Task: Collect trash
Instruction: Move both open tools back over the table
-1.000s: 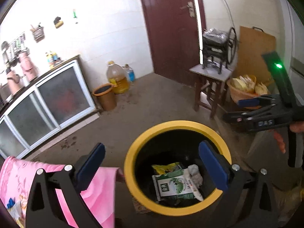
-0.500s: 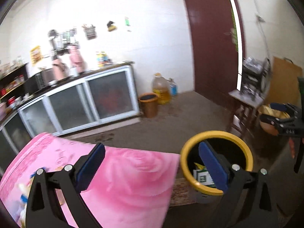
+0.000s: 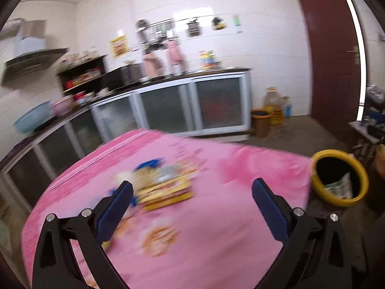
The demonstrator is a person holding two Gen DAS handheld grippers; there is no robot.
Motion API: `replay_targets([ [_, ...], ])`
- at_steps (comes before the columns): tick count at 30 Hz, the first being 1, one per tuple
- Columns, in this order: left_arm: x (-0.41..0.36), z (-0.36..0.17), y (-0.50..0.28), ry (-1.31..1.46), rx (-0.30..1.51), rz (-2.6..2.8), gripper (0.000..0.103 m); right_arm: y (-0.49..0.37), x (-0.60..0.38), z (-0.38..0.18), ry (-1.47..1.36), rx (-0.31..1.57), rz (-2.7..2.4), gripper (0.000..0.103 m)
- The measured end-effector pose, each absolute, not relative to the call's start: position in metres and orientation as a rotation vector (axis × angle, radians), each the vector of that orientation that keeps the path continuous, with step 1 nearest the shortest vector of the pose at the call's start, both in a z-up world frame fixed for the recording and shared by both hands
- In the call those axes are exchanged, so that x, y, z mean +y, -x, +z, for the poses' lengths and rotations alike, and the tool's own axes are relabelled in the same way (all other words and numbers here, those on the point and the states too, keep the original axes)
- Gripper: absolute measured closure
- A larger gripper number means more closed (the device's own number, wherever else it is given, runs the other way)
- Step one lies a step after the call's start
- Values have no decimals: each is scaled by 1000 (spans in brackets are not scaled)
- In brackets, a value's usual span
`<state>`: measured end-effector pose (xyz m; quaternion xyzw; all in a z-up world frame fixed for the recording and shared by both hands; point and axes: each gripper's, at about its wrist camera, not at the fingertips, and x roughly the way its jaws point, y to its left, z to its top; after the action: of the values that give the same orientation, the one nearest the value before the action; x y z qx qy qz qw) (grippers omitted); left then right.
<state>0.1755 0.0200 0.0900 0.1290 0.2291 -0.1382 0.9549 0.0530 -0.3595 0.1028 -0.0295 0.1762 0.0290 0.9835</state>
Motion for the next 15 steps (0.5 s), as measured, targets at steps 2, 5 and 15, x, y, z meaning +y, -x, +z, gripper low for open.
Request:
replay_targets([
  [2,53,86,-176,-258,484,-223,8,-67,-342,102,46,351,115,8],
  [5,89,80,-176,-262,509,-188,8,-92,-315,97,24,367,208,8],
  [15,161,37,-189,-231,622,-194,8,-172,-217,72,87,455,421,8],
])
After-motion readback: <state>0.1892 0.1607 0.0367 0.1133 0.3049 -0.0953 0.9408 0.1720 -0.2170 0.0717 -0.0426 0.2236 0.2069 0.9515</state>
